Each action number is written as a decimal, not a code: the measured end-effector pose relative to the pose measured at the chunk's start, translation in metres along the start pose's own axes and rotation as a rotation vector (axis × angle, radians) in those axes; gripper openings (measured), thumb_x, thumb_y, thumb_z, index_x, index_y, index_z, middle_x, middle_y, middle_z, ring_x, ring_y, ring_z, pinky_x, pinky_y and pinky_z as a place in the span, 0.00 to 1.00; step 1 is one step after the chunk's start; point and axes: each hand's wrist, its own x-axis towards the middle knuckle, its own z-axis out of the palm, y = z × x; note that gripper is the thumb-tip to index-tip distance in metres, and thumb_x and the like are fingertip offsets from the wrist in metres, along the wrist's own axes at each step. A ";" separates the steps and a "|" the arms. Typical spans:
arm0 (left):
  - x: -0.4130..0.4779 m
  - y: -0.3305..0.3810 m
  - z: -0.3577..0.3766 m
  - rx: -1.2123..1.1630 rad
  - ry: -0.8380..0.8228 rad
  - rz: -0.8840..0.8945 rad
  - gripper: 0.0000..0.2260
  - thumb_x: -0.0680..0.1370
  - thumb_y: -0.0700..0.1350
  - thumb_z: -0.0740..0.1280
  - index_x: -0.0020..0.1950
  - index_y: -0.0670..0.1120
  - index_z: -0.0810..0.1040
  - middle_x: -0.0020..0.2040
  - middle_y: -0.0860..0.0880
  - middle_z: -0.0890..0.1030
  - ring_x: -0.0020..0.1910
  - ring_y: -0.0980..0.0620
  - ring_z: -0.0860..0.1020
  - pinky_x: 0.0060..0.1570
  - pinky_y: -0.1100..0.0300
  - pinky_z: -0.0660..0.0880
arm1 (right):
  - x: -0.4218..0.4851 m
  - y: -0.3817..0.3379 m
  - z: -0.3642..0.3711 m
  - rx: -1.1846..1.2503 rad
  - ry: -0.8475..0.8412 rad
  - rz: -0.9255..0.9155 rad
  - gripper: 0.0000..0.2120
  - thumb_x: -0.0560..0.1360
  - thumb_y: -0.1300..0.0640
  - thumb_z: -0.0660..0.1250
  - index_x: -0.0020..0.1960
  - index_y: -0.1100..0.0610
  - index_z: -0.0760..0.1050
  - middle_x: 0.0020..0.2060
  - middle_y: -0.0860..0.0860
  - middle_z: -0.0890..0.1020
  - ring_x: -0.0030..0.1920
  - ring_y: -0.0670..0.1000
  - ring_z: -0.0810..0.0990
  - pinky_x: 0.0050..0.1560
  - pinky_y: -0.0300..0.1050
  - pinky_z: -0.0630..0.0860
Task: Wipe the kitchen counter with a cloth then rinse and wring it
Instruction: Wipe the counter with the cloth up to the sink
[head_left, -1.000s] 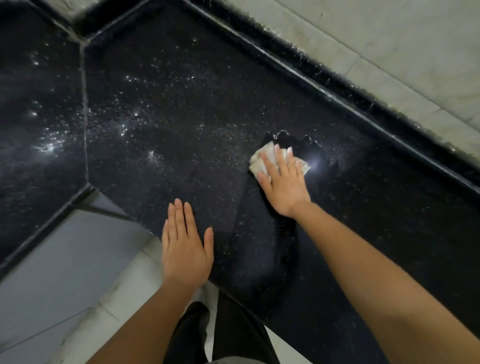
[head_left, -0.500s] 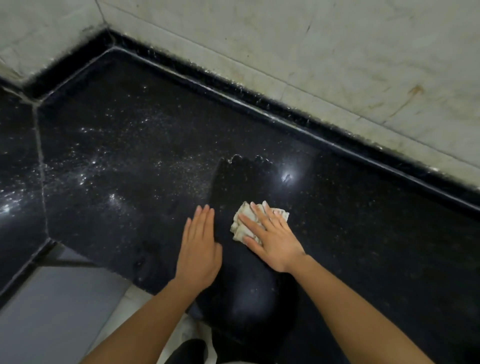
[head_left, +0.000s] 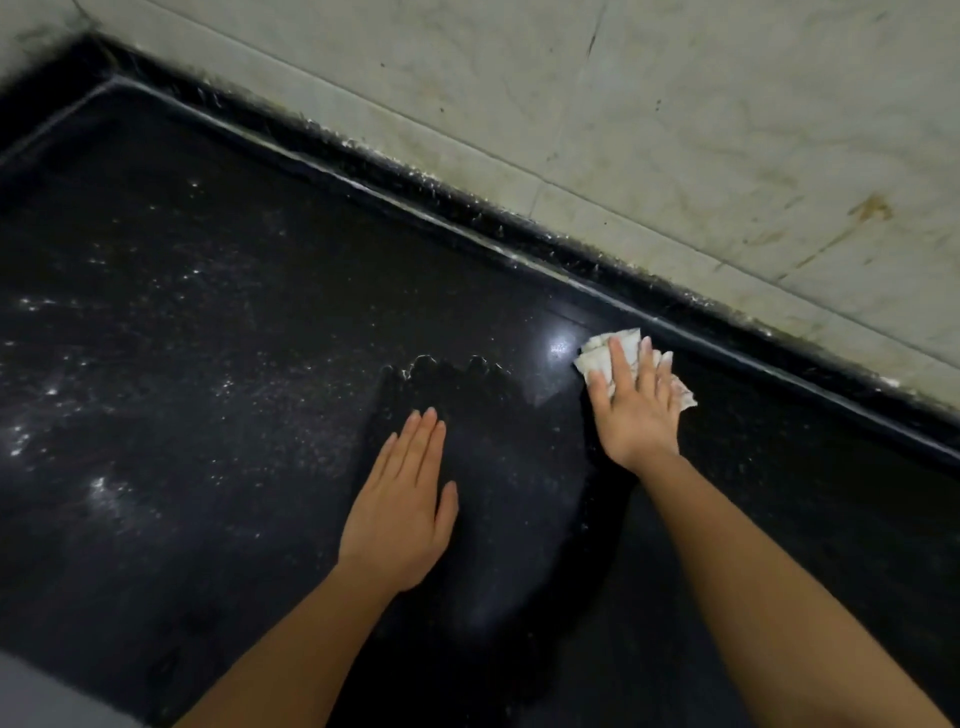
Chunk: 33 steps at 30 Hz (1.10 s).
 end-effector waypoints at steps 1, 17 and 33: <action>0.001 0.000 0.000 -0.001 -0.005 0.000 0.27 0.81 0.53 0.49 0.77 0.41 0.52 0.78 0.47 0.51 0.77 0.52 0.47 0.73 0.56 0.46 | 0.006 -0.006 0.001 0.010 0.010 0.026 0.27 0.81 0.40 0.42 0.78 0.44 0.40 0.77 0.52 0.37 0.76 0.55 0.33 0.74 0.54 0.34; 0.004 0.001 -0.004 0.027 -0.051 -0.026 0.29 0.80 0.54 0.50 0.77 0.40 0.54 0.78 0.46 0.53 0.77 0.52 0.49 0.74 0.56 0.48 | -0.006 -0.123 0.029 -0.065 -0.198 -0.589 0.25 0.83 0.45 0.42 0.77 0.42 0.39 0.77 0.51 0.35 0.74 0.55 0.28 0.71 0.51 0.28; 0.002 0.002 -0.004 0.002 -0.063 -0.022 0.29 0.80 0.54 0.48 0.77 0.40 0.52 0.78 0.46 0.52 0.77 0.52 0.48 0.74 0.56 0.47 | 0.004 0.076 -0.017 0.064 0.084 0.225 0.25 0.83 0.44 0.44 0.78 0.46 0.46 0.78 0.53 0.42 0.77 0.57 0.38 0.74 0.55 0.39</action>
